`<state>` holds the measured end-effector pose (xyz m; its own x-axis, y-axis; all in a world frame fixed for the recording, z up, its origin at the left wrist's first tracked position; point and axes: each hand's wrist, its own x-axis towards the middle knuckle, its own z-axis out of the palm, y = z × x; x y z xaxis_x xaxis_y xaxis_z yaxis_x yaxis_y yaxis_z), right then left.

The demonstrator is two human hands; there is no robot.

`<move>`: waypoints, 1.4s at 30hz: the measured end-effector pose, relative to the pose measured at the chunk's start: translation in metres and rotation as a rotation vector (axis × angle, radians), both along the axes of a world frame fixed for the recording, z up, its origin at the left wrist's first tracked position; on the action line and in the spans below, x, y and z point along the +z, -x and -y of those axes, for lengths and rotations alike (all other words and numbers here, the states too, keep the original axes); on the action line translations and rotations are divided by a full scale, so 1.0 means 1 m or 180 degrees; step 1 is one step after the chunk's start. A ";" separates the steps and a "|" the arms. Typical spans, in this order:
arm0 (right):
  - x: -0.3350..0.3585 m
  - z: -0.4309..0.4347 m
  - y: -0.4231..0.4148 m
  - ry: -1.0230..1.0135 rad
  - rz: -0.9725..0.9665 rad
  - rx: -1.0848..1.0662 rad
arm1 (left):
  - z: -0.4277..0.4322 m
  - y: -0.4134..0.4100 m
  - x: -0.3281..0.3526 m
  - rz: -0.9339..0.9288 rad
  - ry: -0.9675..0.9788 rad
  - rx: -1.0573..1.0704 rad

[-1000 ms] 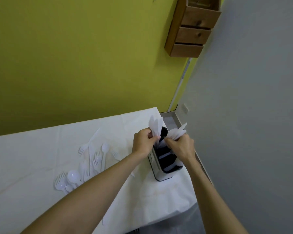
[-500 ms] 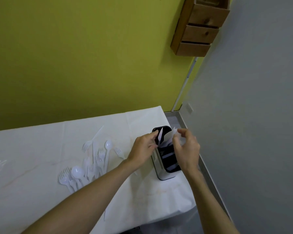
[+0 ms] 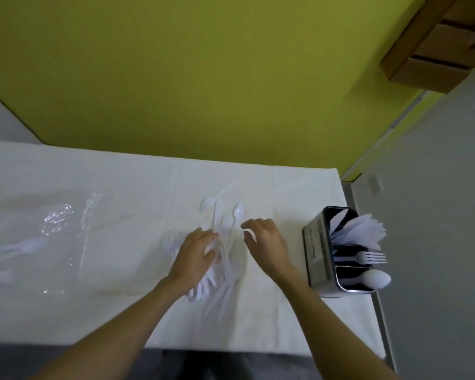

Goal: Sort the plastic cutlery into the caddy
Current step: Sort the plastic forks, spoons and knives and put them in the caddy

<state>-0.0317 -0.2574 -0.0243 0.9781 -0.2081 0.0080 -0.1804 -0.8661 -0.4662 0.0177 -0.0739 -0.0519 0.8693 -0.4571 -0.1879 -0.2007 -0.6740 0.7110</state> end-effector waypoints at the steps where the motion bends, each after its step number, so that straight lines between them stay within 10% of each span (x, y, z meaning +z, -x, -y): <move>1: -0.005 -0.007 -0.013 0.0061 -0.0133 0.0103 | -0.010 0.001 -0.004 0.0027 -0.0093 -0.0020; 13: -0.051 -0.038 -0.130 0.1267 -0.1033 0.0822 | -0.064 0.008 -0.039 0.0439 -0.0602 -0.0926; 21: -0.050 -0.023 -0.120 0.1410 0.0094 0.0520 | -0.062 0.009 -0.039 0.0271 -0.0324 -0.0913; 24: -0.034 -0.019 -0.095 0.0956 0.0536 -0.0175 | -0.060 0.013 -0.038 0.0132 -0.0110 -0.0893; 33: -0.043 -0.053 0.005 -0.1196 -0.0607 -0.1439 | -0.047 0.024 -0.034 0.0889 -0.0056 -0.0187; 42: -0.040 -0.046 0.004 -0.1713 -0.0684 -0.1819 | -0.034 0.029 -0.031 0.0749 -0.0379 -0.0194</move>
